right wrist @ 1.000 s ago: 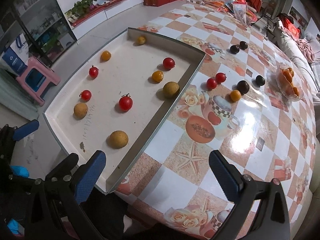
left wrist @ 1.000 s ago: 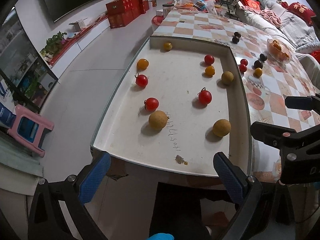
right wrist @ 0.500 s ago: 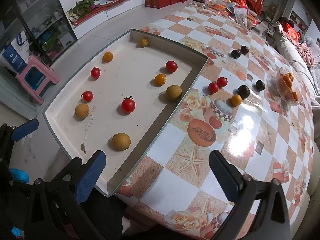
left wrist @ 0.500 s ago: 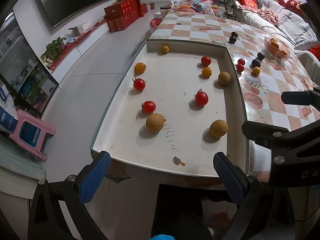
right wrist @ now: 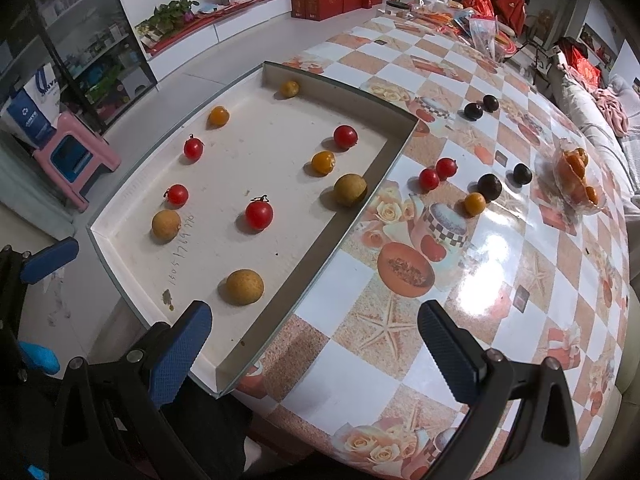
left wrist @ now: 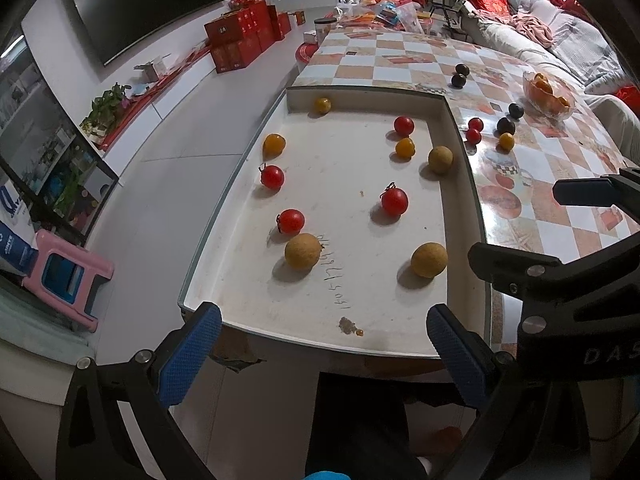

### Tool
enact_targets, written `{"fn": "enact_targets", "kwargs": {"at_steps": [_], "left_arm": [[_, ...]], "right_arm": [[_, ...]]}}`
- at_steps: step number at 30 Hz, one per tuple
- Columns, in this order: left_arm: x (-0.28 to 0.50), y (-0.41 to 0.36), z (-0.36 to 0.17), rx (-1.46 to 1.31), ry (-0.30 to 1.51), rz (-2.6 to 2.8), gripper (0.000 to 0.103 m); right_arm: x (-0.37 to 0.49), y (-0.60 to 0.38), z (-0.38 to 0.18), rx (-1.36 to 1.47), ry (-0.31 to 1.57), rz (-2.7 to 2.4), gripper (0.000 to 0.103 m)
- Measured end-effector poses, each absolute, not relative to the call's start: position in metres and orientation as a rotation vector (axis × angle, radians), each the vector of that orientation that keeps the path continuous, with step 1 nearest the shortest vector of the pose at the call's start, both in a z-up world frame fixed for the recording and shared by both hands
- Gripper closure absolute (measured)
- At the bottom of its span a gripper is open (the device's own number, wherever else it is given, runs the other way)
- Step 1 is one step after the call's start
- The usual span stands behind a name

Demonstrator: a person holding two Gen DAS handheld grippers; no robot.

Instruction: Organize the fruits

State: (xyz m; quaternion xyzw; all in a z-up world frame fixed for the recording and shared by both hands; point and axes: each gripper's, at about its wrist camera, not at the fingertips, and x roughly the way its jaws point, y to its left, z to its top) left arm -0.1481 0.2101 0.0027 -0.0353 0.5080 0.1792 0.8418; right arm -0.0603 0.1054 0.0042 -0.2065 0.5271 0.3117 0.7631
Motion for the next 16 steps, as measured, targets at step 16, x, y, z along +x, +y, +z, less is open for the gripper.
{"fn": "enact_targets", "kwargs": {"at_steps": [16], "left_arm": [[-0.1471, 0.2089, 0.0009, -0.074, 1.056, 0.371, 0.000]], "right_arm": [[-0.0605, 0.1069, 0.0021, -0.451, 1.136, 0.688, 0.000]]}}
